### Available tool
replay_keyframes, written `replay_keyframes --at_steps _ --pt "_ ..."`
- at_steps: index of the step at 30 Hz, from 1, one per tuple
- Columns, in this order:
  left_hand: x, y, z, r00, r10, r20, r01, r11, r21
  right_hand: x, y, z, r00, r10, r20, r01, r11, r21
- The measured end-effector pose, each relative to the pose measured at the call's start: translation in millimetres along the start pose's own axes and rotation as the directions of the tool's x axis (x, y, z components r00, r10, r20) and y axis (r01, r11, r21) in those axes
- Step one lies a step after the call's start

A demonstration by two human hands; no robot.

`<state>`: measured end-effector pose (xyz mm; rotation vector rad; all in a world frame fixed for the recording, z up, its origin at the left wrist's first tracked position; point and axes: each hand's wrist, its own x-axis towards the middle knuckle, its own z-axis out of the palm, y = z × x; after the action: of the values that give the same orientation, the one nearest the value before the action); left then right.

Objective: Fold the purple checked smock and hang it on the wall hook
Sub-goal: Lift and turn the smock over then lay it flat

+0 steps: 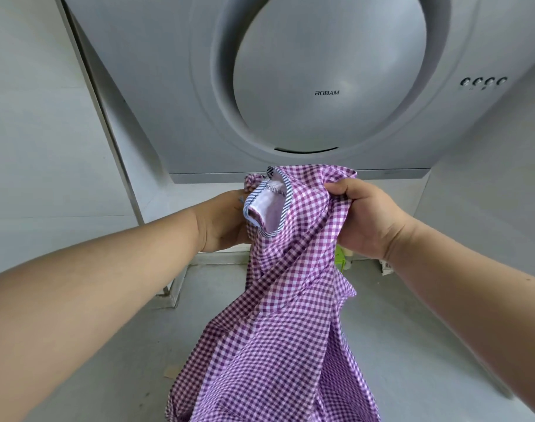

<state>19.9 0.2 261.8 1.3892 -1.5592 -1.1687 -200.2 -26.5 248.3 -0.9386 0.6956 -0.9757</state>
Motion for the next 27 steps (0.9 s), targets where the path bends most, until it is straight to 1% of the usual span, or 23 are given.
replay_keyframes --at_steps 1,2,4,7,8,10,12,14,16,17,19,22,24,27 --pt "1.6 -5.6 -3.8 0.998 -0.06 0.015 0.062 0.991 -0.117 1.9 1.6 -1.7 1.0 0.007 -0.008 -0.007 1.0 0.003" --pt "4.7 -7.7 -7.0 0.995 -0.091 0.047 0.099 0.977 -0.187 4.2 2.8 -4.5 1.0 0.014 -0.015 -0.014 1.0 0.002" --pt "9.4 -13.7 -14.9 0.988 -0.124 0.088 0.143 0.954 -0.263 8.3 5.4 -10.3 0.999 0.036 -0.025 -0.037 0.998 -0.047" --pt "16.4 -25.9 -26.3 0.989 -0.143 0.043 0.15 0.96 -0.236 13.1 11.6 -20.9 0.994 0.076 -0.078 -0.091 0.974 -0.207" --pt "17.1 -28.4 -30.1 0.987 -0.158 0.006 0.155 0.959 -0.238 14.7 13.3 -25.6 0.99 0.091 -0.11 -0.116 0.961 -0.251" --pt "18.0 -31.3 -40.4 0.979 -0.183 -0.085 0.165 0.969 -0.185 16.2 14.9 -34.4 0.98 0.097 -0.176 -0.156 0.92 -0.36" --pt "19.0 -34.7 -56.3 0.955 -0.243 -0.168 0.228 0.968 -0.1 17.5 15.1 -44.0 0.964 0.098 -0.246 -0.204 0.867 -0.454" --pt "17.1 -36.7 -73.2 0.922 -0.283 -0.264 0.286 0.958 -0.026 17.7 15.3 -52.2 0.939 0.093 -0.33 -0.261 0.818 -0.512" --pt "15.0 -35.8 -85.7 0.903 -0.268 -0.337 0.3 0.953 0.046 18.9 15.8 -58.3 0.915 0.082 -0.396 -0.3 0.795 -0.528" --pt "15.0 -34.5 -90.0 0.904 -0.243 -0.352 0.295 0.95 0.101 19.0 16.5 -57.8 0.911 0.077 -0.405 -0.305 0.787 -0.537" --pt "13.0 -28.5 -90.2 0.925 -0.2 -0.322 0.274 0.941 0.201 20.6 18.5 -51.0 0.92 0.056 -0.387 -0.281 0.784 -0.554" --pt "9.2 -15.4 -73.7 0.965 -0.17 -0.198 0.226 0.924 0.309 26.0 22.1 -31.3 0.945 0.006 -0.328 -0.203 0.795 -0.572" --pt "6.1 -8.5 -58.8 0.985 -0.138 -0.106 0.169 0.898 0.405 28.2 24.1 -15.1 0.962 -0.009 -0.272 -0.162 0.785 -0.598" --pt "5.3 -5.6 -41.6 0.994 -0.089 0.061 0.041 0.839 0.543 28.6 27.7 3.6 0.988 -0.029 -0.154 -0.085 0.731 -0.678"
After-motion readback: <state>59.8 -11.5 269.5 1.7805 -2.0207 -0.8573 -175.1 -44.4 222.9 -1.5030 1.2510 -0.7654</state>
